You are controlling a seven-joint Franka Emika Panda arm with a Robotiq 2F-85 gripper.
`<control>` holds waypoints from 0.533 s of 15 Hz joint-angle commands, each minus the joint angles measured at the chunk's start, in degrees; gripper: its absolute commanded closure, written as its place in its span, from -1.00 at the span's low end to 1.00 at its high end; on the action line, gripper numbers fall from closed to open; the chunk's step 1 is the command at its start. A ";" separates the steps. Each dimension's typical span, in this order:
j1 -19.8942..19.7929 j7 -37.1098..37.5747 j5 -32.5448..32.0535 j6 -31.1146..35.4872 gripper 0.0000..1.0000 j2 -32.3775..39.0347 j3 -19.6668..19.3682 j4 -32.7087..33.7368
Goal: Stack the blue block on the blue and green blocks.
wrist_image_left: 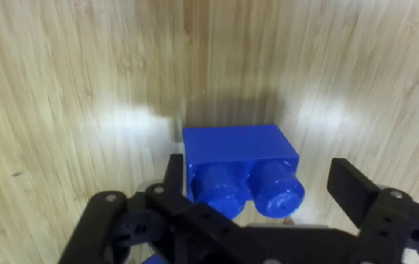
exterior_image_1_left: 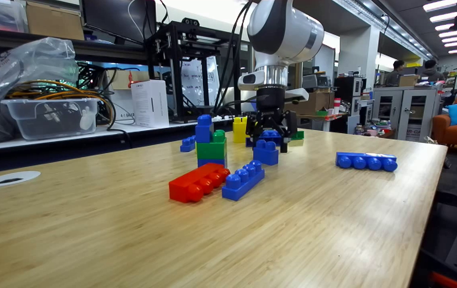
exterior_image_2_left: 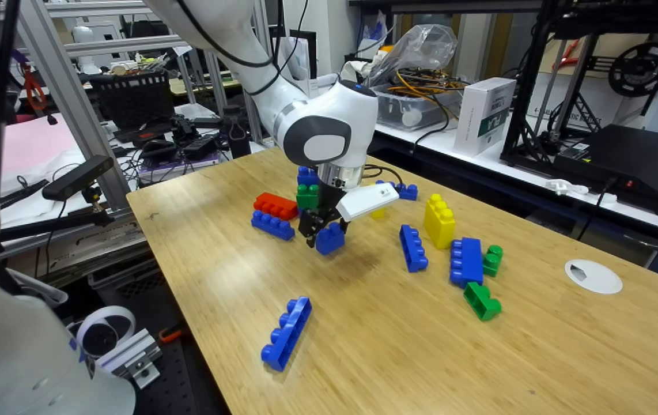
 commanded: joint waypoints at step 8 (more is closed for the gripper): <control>-1.41 -0.28 -0.76 3.16 0.08 0.18 1.15 -0.58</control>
